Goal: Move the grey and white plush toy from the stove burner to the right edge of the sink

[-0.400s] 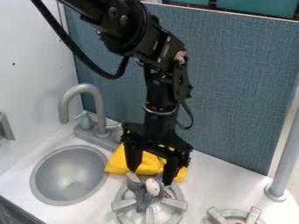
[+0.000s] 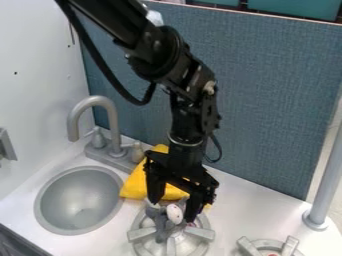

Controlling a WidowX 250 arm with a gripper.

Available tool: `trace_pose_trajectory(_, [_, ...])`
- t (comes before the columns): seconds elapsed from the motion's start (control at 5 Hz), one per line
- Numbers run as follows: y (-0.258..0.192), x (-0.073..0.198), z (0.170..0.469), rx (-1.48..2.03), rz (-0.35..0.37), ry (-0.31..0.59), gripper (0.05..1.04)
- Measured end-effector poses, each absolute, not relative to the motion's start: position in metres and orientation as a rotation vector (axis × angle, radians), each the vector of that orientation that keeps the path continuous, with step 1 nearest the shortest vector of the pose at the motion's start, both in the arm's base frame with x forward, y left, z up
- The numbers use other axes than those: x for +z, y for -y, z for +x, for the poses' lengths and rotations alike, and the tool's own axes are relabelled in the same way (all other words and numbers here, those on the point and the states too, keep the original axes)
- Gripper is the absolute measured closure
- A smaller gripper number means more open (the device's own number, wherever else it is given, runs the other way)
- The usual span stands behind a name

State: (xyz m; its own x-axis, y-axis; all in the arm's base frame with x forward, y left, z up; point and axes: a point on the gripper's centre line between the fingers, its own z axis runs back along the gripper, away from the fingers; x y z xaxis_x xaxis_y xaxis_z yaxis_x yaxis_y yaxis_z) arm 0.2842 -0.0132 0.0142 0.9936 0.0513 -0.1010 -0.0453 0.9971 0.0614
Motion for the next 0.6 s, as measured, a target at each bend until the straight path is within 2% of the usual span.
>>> trace_pose_trajectory(0.4, [-0.004, -0.026, 0.315, 0.021, 0.095, -0.047, 0.083])
trace_pose_trajectory(0.6, [-0.013, -0.032, 0.325, 0.050, 0.110, -0.051, 0.083])
